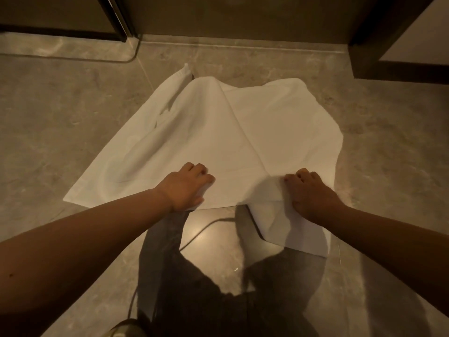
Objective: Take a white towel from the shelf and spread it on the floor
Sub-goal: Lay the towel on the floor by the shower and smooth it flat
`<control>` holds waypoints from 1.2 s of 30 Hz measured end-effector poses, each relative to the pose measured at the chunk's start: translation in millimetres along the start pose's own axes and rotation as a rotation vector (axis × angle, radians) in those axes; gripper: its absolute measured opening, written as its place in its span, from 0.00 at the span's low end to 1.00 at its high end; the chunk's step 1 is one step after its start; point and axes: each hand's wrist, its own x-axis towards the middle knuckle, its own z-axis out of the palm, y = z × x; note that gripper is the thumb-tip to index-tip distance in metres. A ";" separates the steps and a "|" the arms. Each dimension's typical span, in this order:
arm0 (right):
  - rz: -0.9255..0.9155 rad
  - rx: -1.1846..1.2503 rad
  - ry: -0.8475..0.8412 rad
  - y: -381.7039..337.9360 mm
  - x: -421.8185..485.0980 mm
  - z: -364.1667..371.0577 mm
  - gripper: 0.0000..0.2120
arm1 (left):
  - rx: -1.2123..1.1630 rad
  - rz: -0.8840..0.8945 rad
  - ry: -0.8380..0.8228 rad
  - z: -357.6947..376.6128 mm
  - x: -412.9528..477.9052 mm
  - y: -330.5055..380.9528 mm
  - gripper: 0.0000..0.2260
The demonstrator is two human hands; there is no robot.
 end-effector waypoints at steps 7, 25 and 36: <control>0.030 -0.098 0.002 22.9 -11.6 -19.4 0.22 | 0.009 0.057 -0.028 7.2 -21.2 -5.1 0.25; -0.029 0.027 -0.179 -11.7 19.5 -7.7 0.48 | 0.154 -0.092 -0.235 17.7 2.4 17.0 0.46; 0.029 0.073 -0.208 24.4 10.2 -2.1 0.49 | 0.210 -0.114 -0.316 29.1 -22.8 17.9 0.47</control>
